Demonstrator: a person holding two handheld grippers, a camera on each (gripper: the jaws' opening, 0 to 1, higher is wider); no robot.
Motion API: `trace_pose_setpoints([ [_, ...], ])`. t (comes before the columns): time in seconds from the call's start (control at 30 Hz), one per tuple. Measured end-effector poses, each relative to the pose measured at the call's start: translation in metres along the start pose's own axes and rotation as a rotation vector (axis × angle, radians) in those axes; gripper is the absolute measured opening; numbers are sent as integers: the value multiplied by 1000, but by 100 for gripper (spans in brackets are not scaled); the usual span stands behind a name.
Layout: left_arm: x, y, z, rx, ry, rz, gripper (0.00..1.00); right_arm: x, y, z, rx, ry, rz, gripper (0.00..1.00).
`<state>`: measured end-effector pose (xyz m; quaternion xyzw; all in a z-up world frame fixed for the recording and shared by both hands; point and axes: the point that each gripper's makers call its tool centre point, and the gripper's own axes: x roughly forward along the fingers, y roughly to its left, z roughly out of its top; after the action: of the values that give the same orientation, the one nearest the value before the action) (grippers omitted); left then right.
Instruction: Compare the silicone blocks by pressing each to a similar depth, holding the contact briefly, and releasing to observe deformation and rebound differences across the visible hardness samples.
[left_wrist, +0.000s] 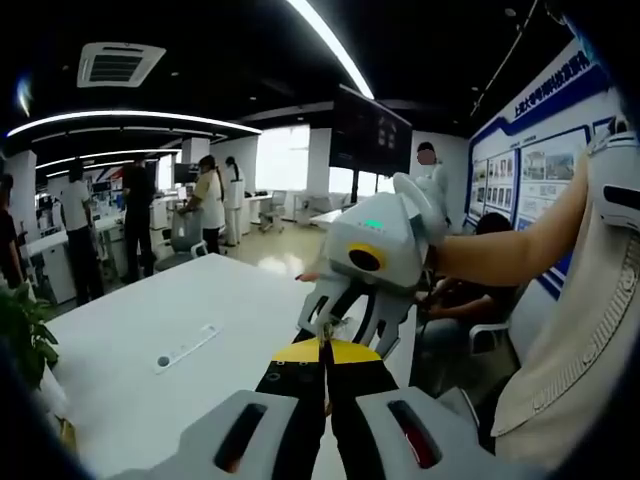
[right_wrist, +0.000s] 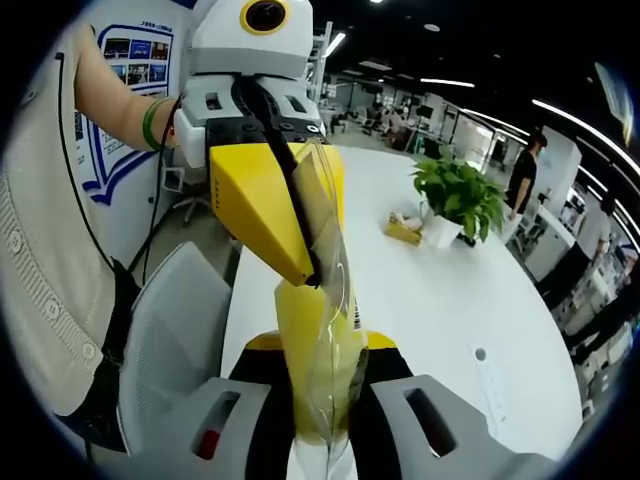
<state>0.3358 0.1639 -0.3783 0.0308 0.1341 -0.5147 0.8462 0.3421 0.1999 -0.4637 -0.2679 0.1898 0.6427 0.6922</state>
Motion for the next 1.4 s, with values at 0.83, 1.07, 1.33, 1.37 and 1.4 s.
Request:
trace_pose_setpoints([
  [0.83, -5, 11, -2, -24, -14, 31, 0, 2, -2, -2, 12, 25, 8, 16],
  [1.07, -5, 10, -2, -27, -27, 24, 0, 2, -1, -1, -5, 29, 7, 18],
  [1.33, -6, 11, -2, -38, -43, 19, 0, 2, 1, -2, -8, 43, 16, 20],
  [1.37, -7, 11, -1, -38, -46, 19, 0, 2, 1, -1, -13, 42, 12, 20],
  [1.4, -7, 11, -1, -36, -50, 18, 0, 1, 0, -1, -19, 40, 10, 20],
])
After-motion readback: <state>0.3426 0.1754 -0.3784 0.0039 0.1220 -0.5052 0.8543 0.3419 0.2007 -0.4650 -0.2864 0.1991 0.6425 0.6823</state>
